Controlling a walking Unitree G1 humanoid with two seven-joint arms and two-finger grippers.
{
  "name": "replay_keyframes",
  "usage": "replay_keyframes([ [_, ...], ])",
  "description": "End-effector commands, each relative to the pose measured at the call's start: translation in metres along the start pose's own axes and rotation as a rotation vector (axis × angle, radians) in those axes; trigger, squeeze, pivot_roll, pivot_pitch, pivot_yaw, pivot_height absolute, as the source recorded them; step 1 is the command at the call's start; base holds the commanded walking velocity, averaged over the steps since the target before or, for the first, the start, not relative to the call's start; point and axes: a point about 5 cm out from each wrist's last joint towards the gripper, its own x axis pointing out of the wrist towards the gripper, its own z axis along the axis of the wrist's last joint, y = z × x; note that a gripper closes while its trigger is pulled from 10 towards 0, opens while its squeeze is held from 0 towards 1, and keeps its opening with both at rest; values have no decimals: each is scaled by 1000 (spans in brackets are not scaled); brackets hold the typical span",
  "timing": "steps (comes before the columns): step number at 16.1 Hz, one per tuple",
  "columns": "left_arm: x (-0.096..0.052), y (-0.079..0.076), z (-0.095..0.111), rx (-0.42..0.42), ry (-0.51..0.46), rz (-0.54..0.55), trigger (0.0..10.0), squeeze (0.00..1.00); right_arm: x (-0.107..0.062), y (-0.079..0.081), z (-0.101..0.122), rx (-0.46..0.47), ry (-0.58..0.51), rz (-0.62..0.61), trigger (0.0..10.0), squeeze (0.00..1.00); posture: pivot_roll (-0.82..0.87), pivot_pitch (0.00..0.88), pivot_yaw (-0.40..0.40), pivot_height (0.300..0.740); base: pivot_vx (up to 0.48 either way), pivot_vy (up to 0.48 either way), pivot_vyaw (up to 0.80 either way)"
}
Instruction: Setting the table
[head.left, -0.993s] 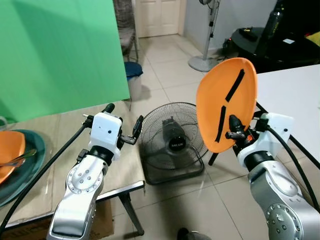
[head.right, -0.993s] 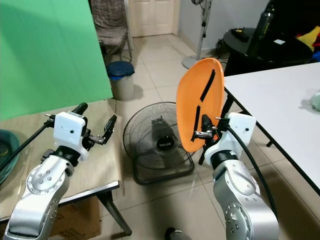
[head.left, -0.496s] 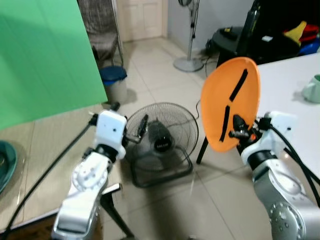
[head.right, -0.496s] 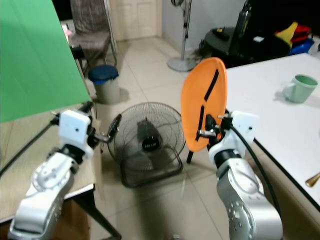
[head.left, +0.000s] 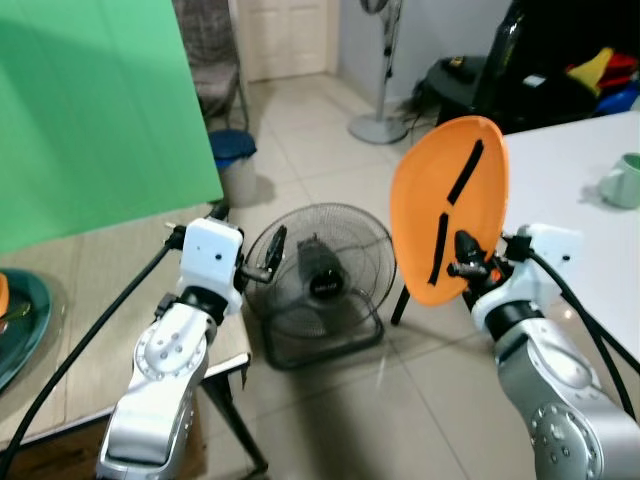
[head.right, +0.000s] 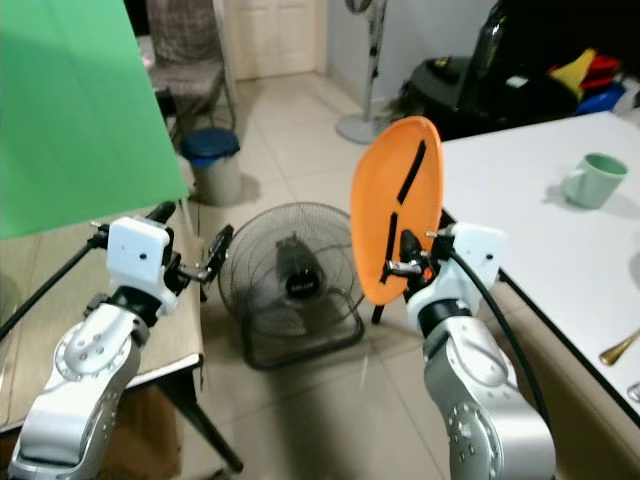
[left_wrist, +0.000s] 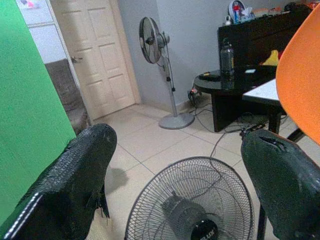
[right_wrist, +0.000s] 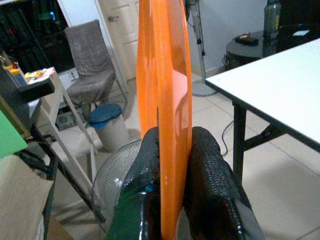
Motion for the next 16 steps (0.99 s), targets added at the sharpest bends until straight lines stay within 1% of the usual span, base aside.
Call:
replay_keyframes([
  [1,1,2,-1,-10,10,11,10000,0,0,1,9,-1,-43,-2,10000,0,50,0,23,740,0,0,0],
  [2,2,3,-1,-9,10,10,10000,0,0,1,9,0,-42,-3,10000,0,49,0,24,740,0,0,-563],
  [3,2,3,-1,-7,10,7,10000,0,0,1,9,2,-41,-5,10000,0,49,0,25,740,0,382,-800],
  [8,5,2,-1,3,19,-4,10000,0,0,1,9,7,-43,-14,10000,0,44,0,30,740,0,465,-800],
  [9,6,2,-1,-1,17,-4,10000,0,0,1,9,7,-44,-18,10000,0,43,0,32,740,0,-255,-800],
  [13,8,5,1,-4,7,9,10000,0,-1,-1,10,9,-46,-41,10000,0,40,0,35,740,0,-480,0],
  [14,8,5,0,-3,11,9,10000,0,-1,-1,10,9,-46,-40,10000,0,40,0,35,740,0,-274,0],
  [16,8,5,-1,-11,13,10,10000,0,-1,-1,10,8,-47,-37,10000,0,36,0,37,740,0,0,0],
])
